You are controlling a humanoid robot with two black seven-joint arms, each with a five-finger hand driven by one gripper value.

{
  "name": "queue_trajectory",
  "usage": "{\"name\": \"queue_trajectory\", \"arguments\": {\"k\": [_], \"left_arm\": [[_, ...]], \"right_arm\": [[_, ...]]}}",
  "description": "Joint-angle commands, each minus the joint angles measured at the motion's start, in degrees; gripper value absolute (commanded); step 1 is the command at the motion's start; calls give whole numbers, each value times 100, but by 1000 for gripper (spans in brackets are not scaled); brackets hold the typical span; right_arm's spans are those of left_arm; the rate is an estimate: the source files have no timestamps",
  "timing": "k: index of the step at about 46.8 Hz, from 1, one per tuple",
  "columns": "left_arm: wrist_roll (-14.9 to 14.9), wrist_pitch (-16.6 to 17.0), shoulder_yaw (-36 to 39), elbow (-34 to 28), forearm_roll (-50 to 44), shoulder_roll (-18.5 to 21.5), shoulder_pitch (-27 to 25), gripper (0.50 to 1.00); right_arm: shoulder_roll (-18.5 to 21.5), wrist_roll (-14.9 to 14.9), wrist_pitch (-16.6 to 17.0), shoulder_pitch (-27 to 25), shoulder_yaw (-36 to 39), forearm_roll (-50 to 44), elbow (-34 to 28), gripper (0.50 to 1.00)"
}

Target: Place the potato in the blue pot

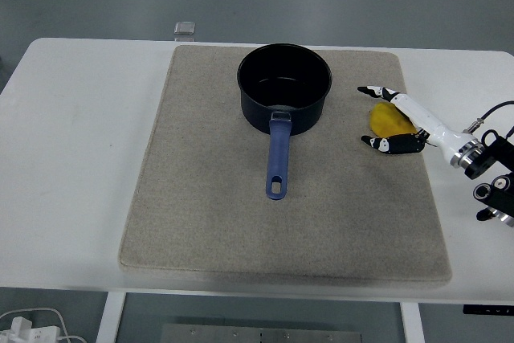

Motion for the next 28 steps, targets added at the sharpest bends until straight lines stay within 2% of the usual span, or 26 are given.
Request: {"name": "queue_trajectory", "arguments": {"k": [1, 14, 20, 28], "left_arm": [[-1, 0, -7, 3, -1, 0, 2, 999], [8, 0, 2, 3, -1, 0, 3, 999], [8, 0, 2, 3, -1, 0, 3, 999], [8, 0, 2, 3, -1, 0, 3, 999]], "right_arm": [[11, -4, 3, -17, -24, -16, -37, 913], [2, 40, 12, -26, -41, -34, -423, 913], [2, 48, 170, -17, -33, -42, -582, 913], [2, 57, 187, 1, -15, -25, -652, 911]]}}
